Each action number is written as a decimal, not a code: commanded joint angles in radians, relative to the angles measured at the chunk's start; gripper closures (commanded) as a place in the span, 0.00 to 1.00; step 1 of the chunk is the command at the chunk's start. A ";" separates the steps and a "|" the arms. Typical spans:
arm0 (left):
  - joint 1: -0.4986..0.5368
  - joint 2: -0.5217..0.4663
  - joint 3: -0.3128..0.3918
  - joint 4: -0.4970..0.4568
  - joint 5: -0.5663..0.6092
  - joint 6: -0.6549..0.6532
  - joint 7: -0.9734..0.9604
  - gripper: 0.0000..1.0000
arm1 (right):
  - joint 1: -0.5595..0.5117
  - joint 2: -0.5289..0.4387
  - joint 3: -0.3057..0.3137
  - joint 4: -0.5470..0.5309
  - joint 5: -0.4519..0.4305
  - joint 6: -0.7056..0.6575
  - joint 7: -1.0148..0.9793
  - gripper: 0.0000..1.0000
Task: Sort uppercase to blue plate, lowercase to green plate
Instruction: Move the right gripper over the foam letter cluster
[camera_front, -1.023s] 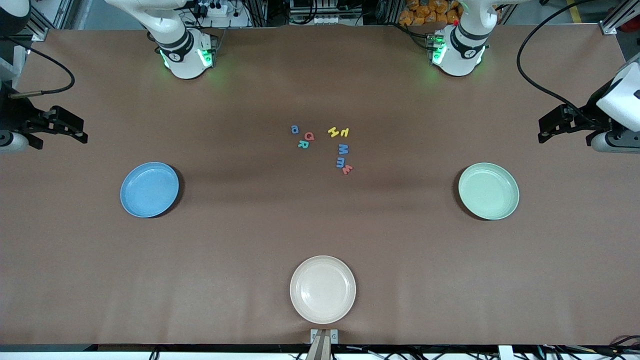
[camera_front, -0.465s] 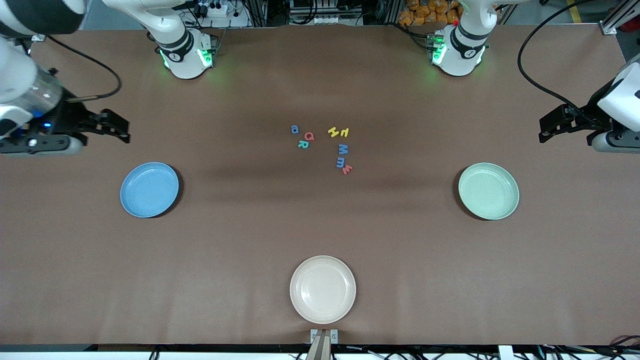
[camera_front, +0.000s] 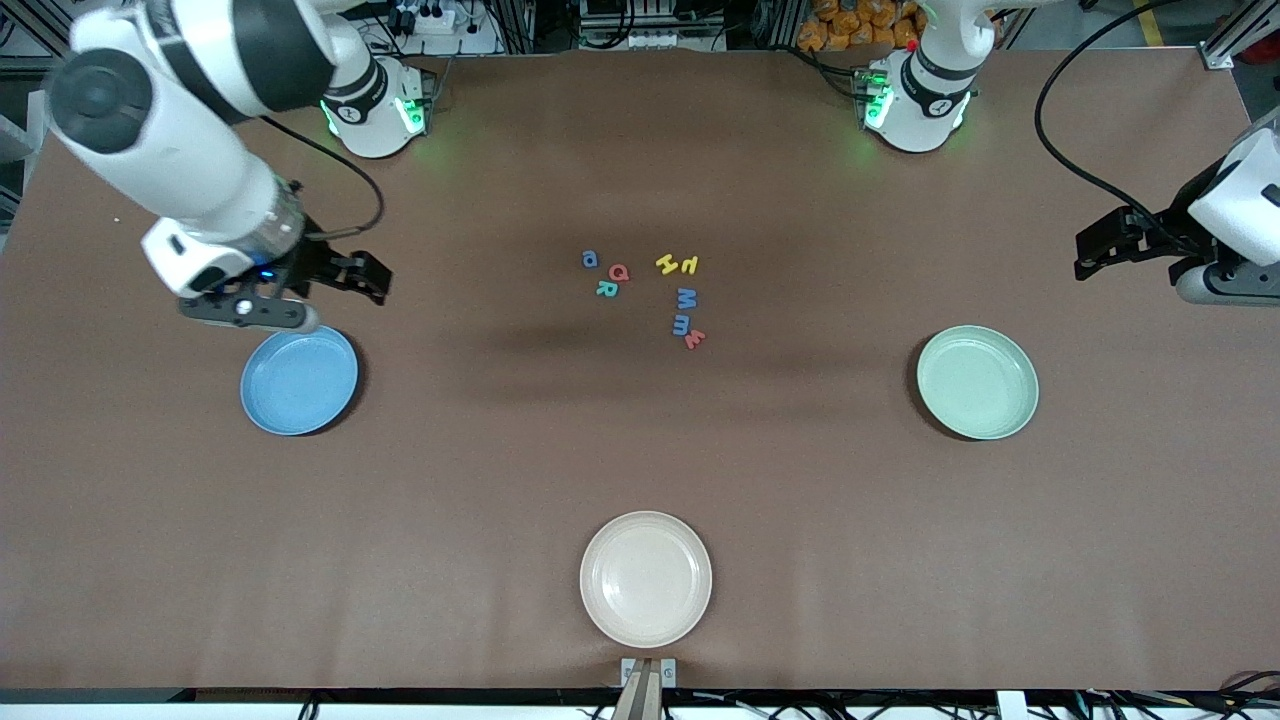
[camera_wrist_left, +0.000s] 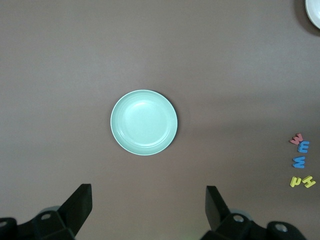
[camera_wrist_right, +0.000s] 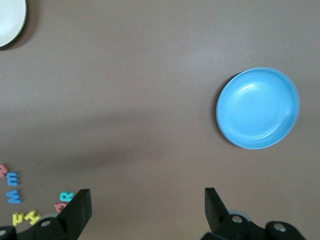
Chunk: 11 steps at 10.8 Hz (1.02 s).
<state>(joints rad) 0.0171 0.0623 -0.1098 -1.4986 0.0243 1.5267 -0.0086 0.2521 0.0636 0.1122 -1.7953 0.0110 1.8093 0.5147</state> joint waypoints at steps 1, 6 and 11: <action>-0.005 0.002 0.004 -0.020 -0.009 -0.010 -0.008 0.00 | 0.070 0.021 0.011 -0.073 -0.008 0.096 0.170 0.00; -0.008 0.014 -0.004 -0.051 -0.007 -0.002 -0.022 0.00 | 0.199 0.168 0.062 -0.078 -0.008 0.220 0.528 0.00; -0.011 0.028 -0.007 -0.055 -0.007 -0.002 -0.030 0.00 | 0.361 0.341 0.070 -0.078 -0.019 0.412 0.856 0.00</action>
<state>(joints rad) 0.0112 0.0901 -0.1171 -1.5514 0.0243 1.5266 -0.0176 0.5857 0.3628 0.1819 -1.8828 0.0104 2.1903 1.2864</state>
